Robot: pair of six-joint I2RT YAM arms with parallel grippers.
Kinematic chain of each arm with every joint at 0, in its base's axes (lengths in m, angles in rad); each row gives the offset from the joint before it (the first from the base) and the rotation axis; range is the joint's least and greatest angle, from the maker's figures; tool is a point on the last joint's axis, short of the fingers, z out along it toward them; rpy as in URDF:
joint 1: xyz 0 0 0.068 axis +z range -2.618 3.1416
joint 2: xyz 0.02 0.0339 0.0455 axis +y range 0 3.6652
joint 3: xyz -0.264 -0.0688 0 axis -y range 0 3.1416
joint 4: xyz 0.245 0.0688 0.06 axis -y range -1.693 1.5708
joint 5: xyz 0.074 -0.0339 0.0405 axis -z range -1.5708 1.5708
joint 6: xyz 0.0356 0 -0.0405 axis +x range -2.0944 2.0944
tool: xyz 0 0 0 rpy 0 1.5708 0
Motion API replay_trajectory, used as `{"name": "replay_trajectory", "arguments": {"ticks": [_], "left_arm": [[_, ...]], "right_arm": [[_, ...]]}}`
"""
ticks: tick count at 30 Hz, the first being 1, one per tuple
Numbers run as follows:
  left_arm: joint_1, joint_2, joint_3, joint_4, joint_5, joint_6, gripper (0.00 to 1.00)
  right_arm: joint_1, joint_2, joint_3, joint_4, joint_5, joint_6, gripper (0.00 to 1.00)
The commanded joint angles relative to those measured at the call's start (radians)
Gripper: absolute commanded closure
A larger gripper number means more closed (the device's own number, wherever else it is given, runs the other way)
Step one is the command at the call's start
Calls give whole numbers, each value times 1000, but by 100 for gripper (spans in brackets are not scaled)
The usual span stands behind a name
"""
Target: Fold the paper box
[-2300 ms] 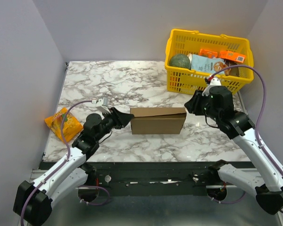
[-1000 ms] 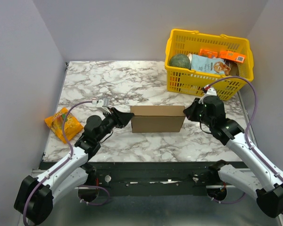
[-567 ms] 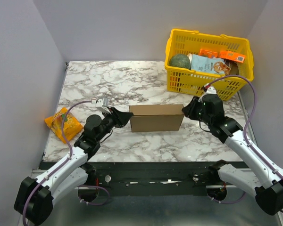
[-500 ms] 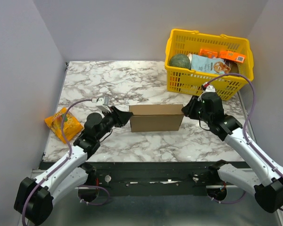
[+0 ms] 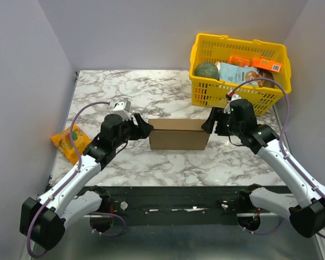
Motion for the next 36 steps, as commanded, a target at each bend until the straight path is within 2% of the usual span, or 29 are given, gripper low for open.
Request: {"name": "replay_trajectory", "arguments": {"ticks": [1,6,11,14,20,31,33,36], "left_arm": [[11,22,67,-201,-69,98,23],[11,12,105,-221,-48,92,24],[11,29,119,-225,-2,73,42],[11,14,111,-221,-3,65,49],[11,17,114,-234,11,63,61],[11,17,113,-251,25,53,76],[11,12,98,-262,17,53,82],[11,-1,76,-290,-23,62,82]], "right_arm": [[-38,-37,19,-21,-98,6,21],[-81,-58,20,-12,-150,4,19],[-110,-58,-9,13,-188,3,22],[-116,-58,-37,34,-211,9,30],[-117,-55,-86,73,-241,23,34],[-117,-57,-124,88,-236,20,37],[-117,-57,-132,91,-233,21,37],[-116,-58,-136,96,-233,21,37]]}}
